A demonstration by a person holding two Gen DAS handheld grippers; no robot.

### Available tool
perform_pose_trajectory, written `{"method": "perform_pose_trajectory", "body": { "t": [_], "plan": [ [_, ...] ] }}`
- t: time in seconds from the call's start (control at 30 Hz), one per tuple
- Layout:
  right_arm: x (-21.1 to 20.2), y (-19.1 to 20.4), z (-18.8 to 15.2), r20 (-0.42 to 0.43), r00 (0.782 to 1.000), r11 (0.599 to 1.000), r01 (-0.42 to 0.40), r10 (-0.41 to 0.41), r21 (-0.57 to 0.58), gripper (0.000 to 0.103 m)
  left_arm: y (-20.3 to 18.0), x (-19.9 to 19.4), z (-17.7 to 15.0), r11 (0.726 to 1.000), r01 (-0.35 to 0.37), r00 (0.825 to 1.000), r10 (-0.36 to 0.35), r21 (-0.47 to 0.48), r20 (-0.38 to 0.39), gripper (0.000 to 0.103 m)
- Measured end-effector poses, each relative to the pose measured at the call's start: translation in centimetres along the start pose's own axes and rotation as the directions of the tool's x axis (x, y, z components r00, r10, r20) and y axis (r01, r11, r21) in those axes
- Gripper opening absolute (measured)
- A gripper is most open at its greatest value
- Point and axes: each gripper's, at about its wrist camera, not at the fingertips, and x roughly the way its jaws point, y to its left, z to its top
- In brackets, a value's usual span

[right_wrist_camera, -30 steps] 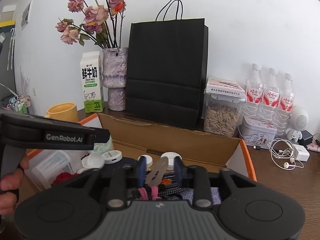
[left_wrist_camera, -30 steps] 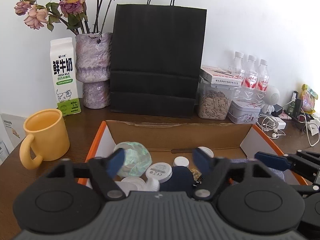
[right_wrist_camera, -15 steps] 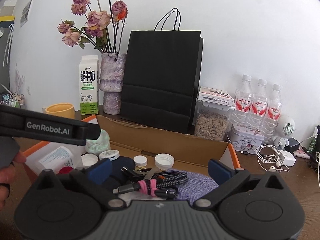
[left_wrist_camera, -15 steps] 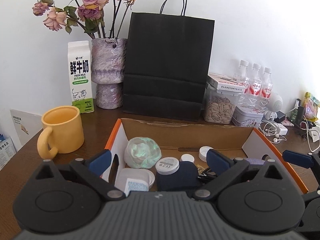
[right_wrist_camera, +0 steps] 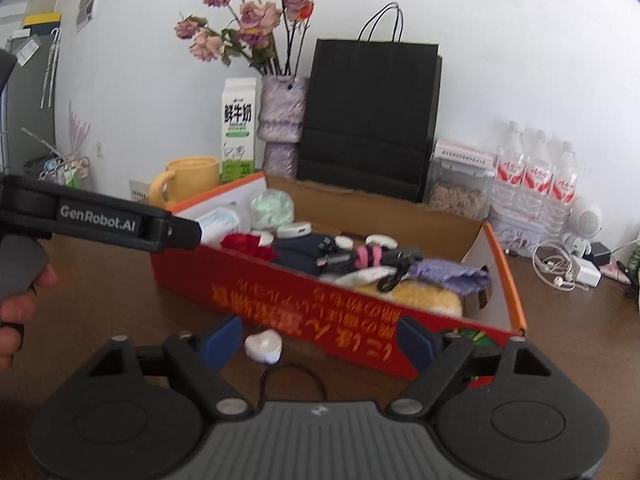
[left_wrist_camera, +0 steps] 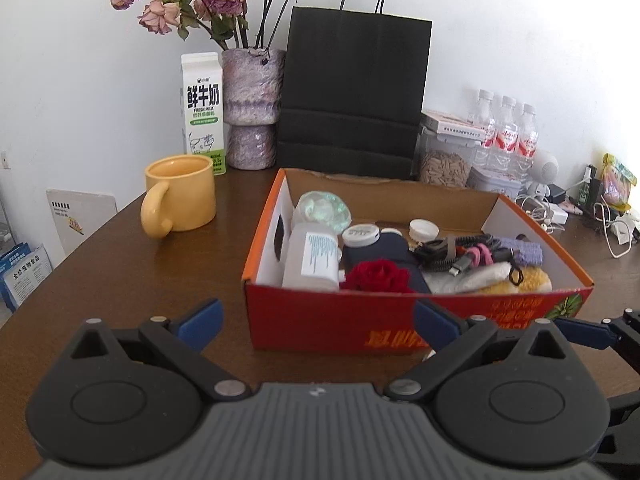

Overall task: Organize objects
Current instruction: 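Move both tools back toward the black USB cable and white heart-shaped piece, then grasp the black USB cable with the right tool while the left tool grasps the white piece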

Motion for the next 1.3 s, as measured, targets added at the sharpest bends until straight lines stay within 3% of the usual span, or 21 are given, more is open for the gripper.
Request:
{"method": "perform_pose_trajectory", "body": {
  "t": [0.07, 0.27, 0.47, 0.7, 1.3],
  "plan": [
    [0.0, 0.5, -1.2, -0.048, 0.998, 0.999, -0.034, 0.034, 0.000, 0.068, 0.4, -0.6, -1.0, 1.000, -0.004, 1.000, 0.004, 0.005, -0.021, 0.103],
    [0.6, 2.1, -2.9, -0.117, 0.990, 0.994, -0.093, 0.085, -0.060, 0.066, 1.3, -2.4, -2.9, 1.000, -0.018, 0.998, 0.018, 0.001, -0.055, 0.103],
    [2.1, 1.8, -2.3, -0.133, 0.979, 0.987, -0.161, 0.155, -0.030, 0.031, 1.6, -4.2, -3.6, 1.000, -0.030, 0.998, 0.029, -0.008, -0.048, 0.103],
    [1.7, 1.1, -2.7, -0.116, 0.981, 0.988, -0.153, 0.154, 0.016, 0.015, 1.0, -4.7, -3.4, 0.999, -0.046, 0.998, 0.045, -0.008, -0.040, 0.103],
    [-1.4, -3.3, -2.7, 0.020, 0.997, 0.991, -0.081, 0.079, 0.105, 0.013, -3.8, -0.9, -3.6, 0.999, -0.022, 0.996, 0.026, 0.050, -0.083, 0.103]
  ]
}}
